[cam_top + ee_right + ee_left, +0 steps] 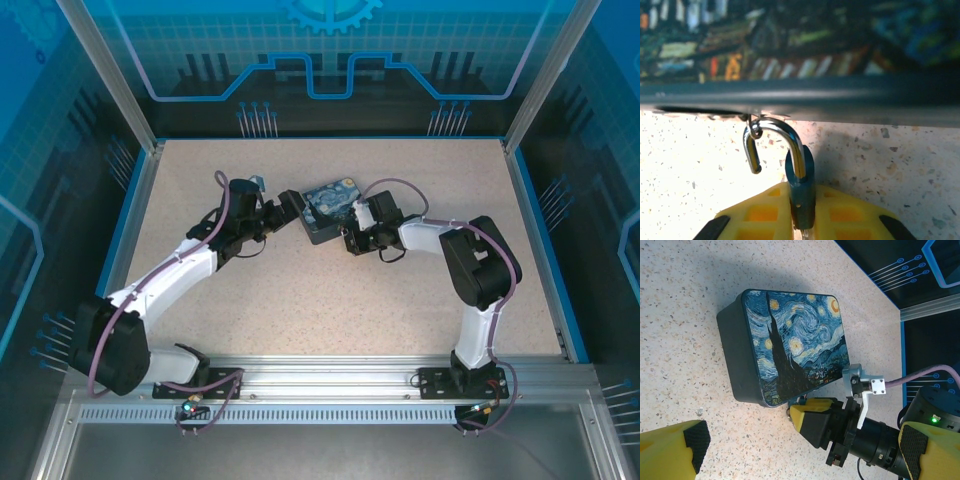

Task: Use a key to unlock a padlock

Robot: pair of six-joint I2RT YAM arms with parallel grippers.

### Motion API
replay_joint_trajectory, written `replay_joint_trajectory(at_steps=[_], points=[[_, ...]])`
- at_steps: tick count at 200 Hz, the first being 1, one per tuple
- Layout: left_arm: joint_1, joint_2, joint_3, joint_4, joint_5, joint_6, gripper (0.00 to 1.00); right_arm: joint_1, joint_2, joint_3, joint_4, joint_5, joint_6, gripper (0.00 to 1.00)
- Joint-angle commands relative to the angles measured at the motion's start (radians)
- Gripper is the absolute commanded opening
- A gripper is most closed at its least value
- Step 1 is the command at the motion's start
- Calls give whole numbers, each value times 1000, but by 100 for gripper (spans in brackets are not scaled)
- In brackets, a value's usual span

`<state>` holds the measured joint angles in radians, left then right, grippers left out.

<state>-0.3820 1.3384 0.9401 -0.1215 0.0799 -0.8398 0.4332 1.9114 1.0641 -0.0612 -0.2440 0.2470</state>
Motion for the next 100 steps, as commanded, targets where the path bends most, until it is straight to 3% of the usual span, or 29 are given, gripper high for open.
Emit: replay_joint_trajectory(at_steps=[1,60,100], points=[[10,13,17,27,11,-9,99,0,-27,-14,-12,-12,25,11],[9,121,135,-114,9,123,99,0,-57,-26,-2,-44,126,10],[10,192,173,-148,-51,198,99,1,-73,-53,40,-71,215,9]])
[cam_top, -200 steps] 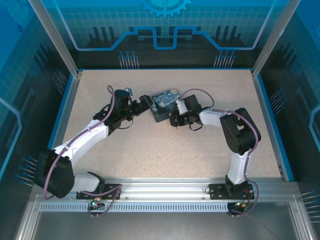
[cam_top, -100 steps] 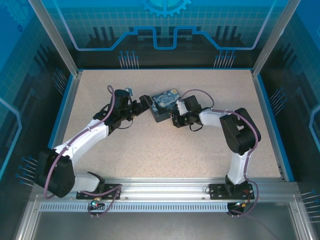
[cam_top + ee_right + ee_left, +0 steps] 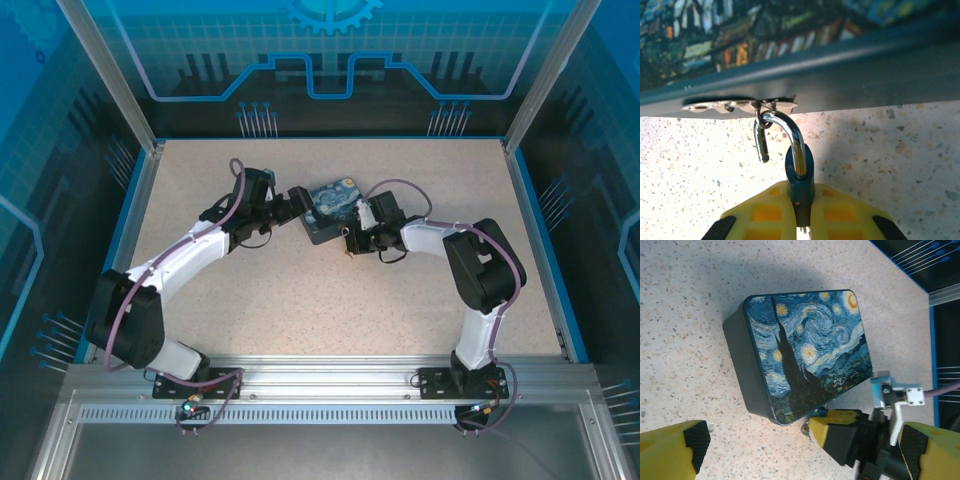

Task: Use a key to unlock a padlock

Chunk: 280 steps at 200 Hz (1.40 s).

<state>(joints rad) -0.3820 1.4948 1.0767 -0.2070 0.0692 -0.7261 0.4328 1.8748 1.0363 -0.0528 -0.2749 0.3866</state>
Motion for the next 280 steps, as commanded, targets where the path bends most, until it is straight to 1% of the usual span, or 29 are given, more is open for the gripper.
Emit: replay_joint_trajectory(at_steps=[1,53,100,140,176,231,280], points=[[10,38,36,-63,-42,86,99,1,-36,-26,33,-41,77,9],[2,109,74,-85,-111,143,99,1,-26,-39,64,-51,146,7],[-9,168,94,-91,-147,176,99,1,-20,-77,133,-57,226,5],[-33,215,129,-110,-212,224,99,1,-20,-113,191,-66,291,3],[-64,272,170,-131,-265,272,99,1,-28,-129,209,-56,314,3],[-86,343,213,-172,-329,307,99,1,-38,-146,232,-50,347,3],[-90,365,207,-188,-342,314,99,1,-39,-151,263,-52,383,3]])
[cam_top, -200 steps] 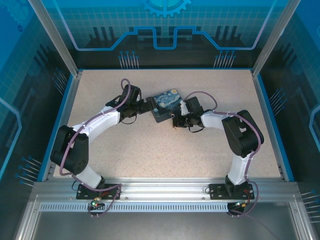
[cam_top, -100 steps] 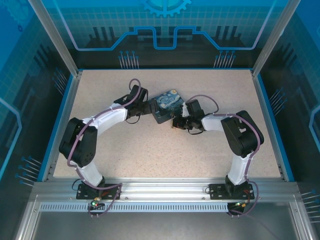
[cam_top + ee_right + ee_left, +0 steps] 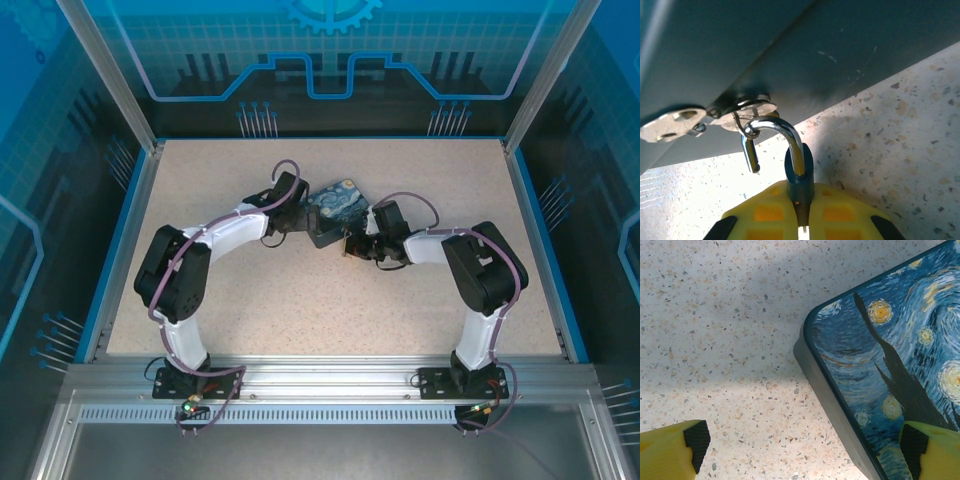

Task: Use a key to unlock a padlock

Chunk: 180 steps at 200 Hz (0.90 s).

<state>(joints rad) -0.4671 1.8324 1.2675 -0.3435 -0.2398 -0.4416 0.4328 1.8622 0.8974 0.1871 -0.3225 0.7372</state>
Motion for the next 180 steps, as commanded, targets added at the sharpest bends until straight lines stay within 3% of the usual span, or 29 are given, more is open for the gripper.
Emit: replay_joint_trajectory(at_steps=[1,90,180], points=[[-5,27,16,-52,-33,28,99,0,-26,-12,23,-3,32,3],[-5,28,-4,-52,-17,30,99,-13,-52,-63,77,20,111,0],[-11,27,-18,-55,4,26,99,-22,11,-95,315,4,325,0]])
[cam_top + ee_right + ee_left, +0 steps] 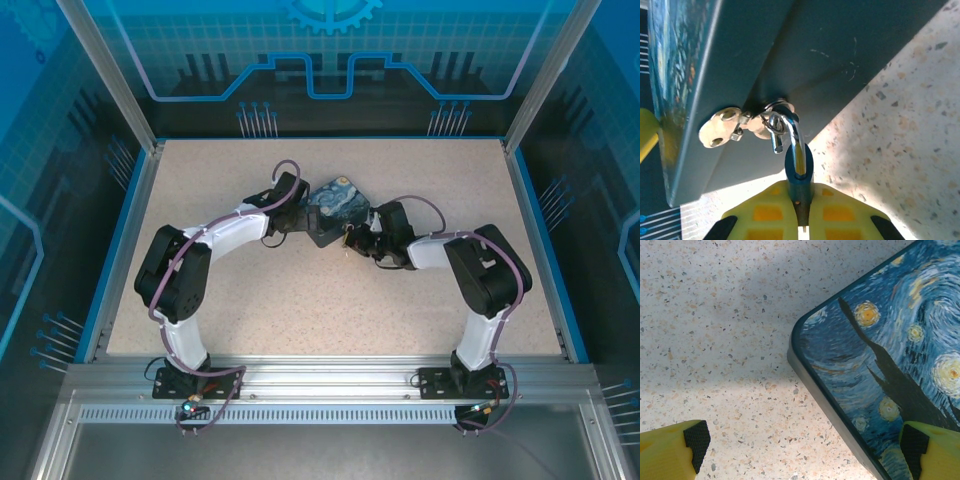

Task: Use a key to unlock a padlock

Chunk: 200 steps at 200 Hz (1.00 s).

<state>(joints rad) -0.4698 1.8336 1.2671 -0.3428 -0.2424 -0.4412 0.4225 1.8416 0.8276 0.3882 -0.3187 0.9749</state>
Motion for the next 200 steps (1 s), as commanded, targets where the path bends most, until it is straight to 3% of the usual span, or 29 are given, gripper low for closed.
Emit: replay_joint_trajectory(at_steps=[1,118,200], points=[[-9,26,-17,-56,6,26,99,-11,33,-25,117,0,90,0],[-15,35,-18,-73,14,24,99,-37,84,-43,271,21,197,0],[-15,41,-15,-86,15,21,99,-110,68,-7,202,-45,111,0]])
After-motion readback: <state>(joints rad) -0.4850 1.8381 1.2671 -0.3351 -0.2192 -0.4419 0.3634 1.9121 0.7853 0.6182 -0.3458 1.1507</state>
